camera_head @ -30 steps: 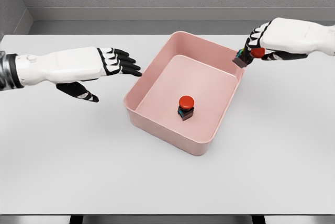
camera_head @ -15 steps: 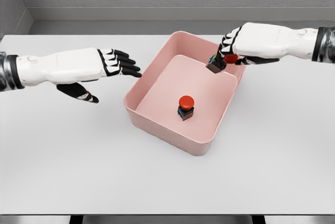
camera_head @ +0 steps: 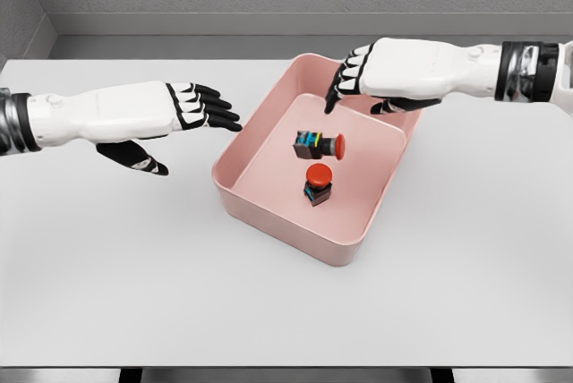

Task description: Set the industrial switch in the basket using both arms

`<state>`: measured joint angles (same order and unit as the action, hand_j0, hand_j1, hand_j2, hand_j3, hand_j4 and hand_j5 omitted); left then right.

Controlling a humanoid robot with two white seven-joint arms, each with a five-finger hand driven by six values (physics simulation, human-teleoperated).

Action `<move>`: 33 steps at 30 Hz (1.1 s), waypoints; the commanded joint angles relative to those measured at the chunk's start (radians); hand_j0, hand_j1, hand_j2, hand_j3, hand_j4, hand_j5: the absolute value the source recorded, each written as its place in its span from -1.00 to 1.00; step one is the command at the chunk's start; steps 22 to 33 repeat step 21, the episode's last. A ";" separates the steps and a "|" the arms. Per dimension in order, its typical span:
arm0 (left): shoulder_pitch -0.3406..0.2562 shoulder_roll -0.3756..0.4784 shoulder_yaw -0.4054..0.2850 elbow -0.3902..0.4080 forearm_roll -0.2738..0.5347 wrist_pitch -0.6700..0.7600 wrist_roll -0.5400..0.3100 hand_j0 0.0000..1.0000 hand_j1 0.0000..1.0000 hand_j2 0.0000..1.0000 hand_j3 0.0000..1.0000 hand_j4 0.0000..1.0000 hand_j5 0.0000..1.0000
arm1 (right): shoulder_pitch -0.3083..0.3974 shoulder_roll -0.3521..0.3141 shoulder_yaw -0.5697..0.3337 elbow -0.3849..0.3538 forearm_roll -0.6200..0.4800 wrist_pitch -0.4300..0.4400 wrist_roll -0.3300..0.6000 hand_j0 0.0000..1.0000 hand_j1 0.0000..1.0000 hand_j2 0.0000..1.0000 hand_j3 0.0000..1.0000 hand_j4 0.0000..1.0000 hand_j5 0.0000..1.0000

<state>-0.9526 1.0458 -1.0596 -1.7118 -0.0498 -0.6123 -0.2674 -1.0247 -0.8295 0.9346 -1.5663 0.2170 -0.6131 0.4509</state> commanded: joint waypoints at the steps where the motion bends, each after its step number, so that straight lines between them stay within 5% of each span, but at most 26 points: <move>1: 0.000 0.002 0.001 0.000 0.007 0.001 0.001 1.00 1.00 1.00 1.00 1.00 1.00 | 0.000 0.001 -0.002 0.003 -0.004 0.002 0.000 0.74 0.74 0.74 0.74 0.74 0.74; 9: 0.000 0.002 0.001 0.008 0.007 0.001 0.001 1.00 1.00 1.00 1.00 1.00 1.00 | 0.021 -0.154 -0.066 0.014 -0.007 0.002 -0.009 0.97 0.97 0.97 0.97 0.97 0.97; 14: -0.002 0.005 0.003 0.014 0.008 0.001 0.001 1.00 1.00 1.00 1.00 1.00 1.00 | 0.140 -0.226 -0.149 0.028 -0.008 0.002 -0.009 1.00 1.00 1.00 1.00 1.00 1.00; 33: -0.003 0.003 0.001 0.032 0.007 0.001 0.001 1.00 1.00 1.00 1.00 1.00 1.00 | 0.147 -0.226 -0.152 0.048 -0.008 0.002 -0.009 1.00 1.00 1.00 1.00 1.00 1.00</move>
